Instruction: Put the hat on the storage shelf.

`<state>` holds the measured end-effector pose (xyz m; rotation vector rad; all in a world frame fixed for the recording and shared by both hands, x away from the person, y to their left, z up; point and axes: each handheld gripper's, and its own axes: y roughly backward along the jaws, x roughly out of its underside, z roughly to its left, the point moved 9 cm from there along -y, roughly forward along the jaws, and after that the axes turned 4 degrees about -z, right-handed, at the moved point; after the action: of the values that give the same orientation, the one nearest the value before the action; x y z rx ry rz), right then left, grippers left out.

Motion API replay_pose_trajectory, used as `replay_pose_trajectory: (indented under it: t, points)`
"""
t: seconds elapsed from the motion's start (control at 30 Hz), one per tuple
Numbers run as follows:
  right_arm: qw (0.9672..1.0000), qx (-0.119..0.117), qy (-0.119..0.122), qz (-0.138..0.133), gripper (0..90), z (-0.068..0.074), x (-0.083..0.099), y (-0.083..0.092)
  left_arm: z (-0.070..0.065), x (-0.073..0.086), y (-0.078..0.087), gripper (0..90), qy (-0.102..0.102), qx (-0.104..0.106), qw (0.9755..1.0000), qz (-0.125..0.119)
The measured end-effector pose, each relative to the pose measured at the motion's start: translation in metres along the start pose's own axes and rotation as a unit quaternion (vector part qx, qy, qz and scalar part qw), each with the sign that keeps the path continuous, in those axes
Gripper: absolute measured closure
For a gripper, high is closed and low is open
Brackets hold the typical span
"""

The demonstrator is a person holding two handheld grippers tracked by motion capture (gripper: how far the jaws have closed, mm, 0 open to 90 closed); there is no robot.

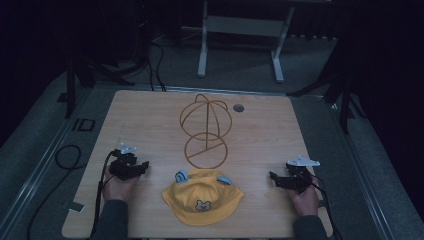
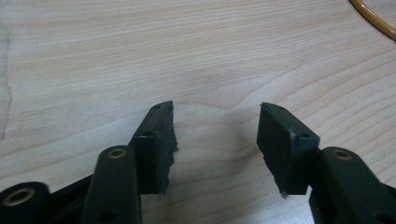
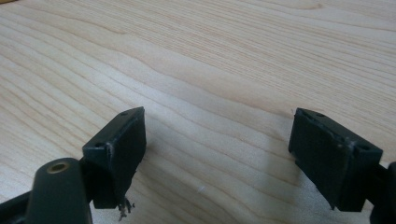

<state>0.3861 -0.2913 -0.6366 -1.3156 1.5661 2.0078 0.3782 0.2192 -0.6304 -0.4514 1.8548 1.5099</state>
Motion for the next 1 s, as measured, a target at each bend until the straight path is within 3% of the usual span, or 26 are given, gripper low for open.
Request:
replay_pose_trajectory:
  t: [0.1,0.23,0.73,0.77,1.0]
  points:
    - [1.0000,0.000,0.000,0.000,18.9,0.000,0.000,0.000,0.002,0.001,0.002,48.6,0.004,-0.001,1.0000,0.007]
    - [1.0000,0.000,0.000,0.000,18.9,0.000,0.000,0.000,0.004,0.005,0.008,50.6,-0.009,0.004,0.9997,0.021]
    - [1.0000,0.000,0.001,0.000,18.9,0.000,0.000,0.000,0.000,0.004,0.030,54.8,-0.026,0.033,0.9989,0.020]
    - [1.0000,0.000,0.001,0.000,18.9,0.000,0.000,0.000,-0.002,0.006,0.033,54.6,-0.030,0.050,0.9979,0.028]
    - [1.0000,0.000,0.000,0.000,18.9,0.000,0.000,0.000,-0.013,0.012,0.042,54.9,-0.052,0.086,0.9940,0.044]
